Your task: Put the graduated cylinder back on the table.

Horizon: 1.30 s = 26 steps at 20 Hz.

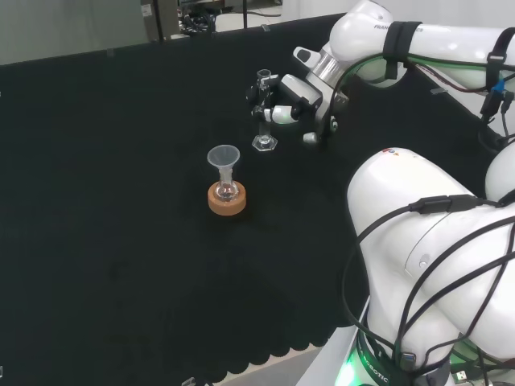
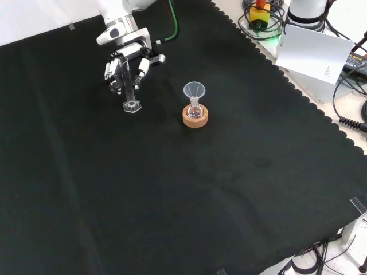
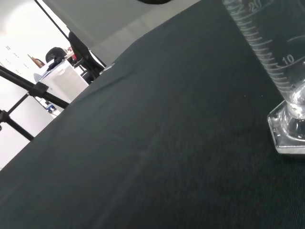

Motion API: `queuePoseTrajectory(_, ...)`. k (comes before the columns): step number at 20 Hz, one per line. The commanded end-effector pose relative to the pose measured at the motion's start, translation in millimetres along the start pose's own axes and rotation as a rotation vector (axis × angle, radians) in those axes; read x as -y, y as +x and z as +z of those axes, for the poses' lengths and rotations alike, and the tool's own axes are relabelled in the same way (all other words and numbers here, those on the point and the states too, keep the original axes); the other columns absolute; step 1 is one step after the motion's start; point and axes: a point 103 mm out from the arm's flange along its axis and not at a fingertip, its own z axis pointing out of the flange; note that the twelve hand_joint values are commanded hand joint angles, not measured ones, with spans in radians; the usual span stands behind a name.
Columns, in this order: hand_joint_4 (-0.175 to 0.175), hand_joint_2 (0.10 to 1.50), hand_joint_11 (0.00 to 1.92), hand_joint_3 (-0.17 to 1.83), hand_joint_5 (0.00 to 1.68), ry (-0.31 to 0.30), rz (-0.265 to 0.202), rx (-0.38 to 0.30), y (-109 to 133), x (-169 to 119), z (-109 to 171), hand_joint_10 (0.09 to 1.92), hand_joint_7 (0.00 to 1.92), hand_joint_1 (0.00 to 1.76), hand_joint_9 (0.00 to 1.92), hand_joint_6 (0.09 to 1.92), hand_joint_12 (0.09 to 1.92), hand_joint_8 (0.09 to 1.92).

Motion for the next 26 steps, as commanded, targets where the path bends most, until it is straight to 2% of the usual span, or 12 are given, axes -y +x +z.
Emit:
queuePoseTrajectory(1,-0.059,1.02,0.66,-0.17,0.53,0.016,-0.008,-0.009,2,1,-5,0.09,0.64,0.88,1.11,0.61,1.2,0.6)
queuePoseTrajectory(9,-0.068,0.95,0.53,-0.17,0.4,0.022,0.014,-0.007,2,2,-13,0.09,0.46,0.79,0.96,0.39,1.28,0.66)
queuePoseTrajectory(15,-0.065,0.89,0.24,-0.17,0.26,0.019,0.05,0.002,8,3,-29,0.09,0.07,0.71,0.62,0.12,1.41,0.67)
queuePoseTrajectory(20,-0.064,0.86,0.08,-0.16,0.19,0.024,0.069,0.054,18,7,-54,0.09,0.0,0.67,0.39,0.09,1.49,0.3)
queuePoseTrajectory(23,-0.062,0.86,0.04,-0.16,0.16,0.031,0.087,0.123,26,14,-77,0.09,0.0,0.66,0.36,0.09,1.51,0.24)
queuePoseTrajectory(26,-0.061,0.85,0.03,-0.15,0.16,-0.004,0.105,0.176,39,25,-105,0.09,0.0,0.65,0.36,0.09,1.51,0.22)
